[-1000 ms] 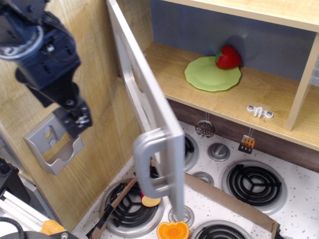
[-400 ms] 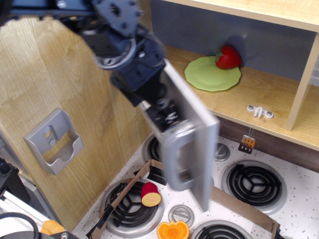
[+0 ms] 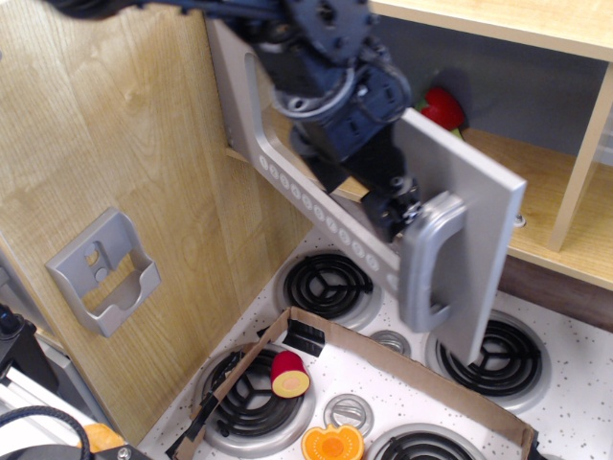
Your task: Close microwave
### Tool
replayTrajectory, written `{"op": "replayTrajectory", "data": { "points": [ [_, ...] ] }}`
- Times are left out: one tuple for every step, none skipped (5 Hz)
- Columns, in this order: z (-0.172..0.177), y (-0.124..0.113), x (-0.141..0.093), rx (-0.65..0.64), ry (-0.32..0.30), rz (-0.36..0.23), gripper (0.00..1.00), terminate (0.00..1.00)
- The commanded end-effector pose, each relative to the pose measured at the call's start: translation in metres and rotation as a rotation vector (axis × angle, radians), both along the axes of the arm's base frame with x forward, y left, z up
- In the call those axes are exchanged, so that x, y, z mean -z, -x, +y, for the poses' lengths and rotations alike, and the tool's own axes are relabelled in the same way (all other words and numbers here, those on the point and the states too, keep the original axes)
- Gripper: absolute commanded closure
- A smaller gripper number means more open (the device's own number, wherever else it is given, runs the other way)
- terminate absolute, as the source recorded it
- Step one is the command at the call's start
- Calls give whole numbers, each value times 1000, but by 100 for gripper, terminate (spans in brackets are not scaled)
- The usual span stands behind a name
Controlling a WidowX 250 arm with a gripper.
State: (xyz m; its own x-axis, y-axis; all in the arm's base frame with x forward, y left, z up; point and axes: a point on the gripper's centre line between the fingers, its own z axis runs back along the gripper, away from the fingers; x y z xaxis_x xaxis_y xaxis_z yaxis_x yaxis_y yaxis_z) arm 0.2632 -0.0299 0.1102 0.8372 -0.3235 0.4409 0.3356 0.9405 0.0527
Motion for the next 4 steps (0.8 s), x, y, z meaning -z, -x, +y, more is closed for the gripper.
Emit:
{"op": "replayTrajectory", "data": {
  "points": [
    [-23,-34,-27,67,3,-58,0,0],
    [-29,-44,-30,95,-2,-64,0,0],
    [-35,-54,-34,116,-15,-67,0,0],
    [-41,-62,-39,133,-29,-74,0,0]
  ]
}}
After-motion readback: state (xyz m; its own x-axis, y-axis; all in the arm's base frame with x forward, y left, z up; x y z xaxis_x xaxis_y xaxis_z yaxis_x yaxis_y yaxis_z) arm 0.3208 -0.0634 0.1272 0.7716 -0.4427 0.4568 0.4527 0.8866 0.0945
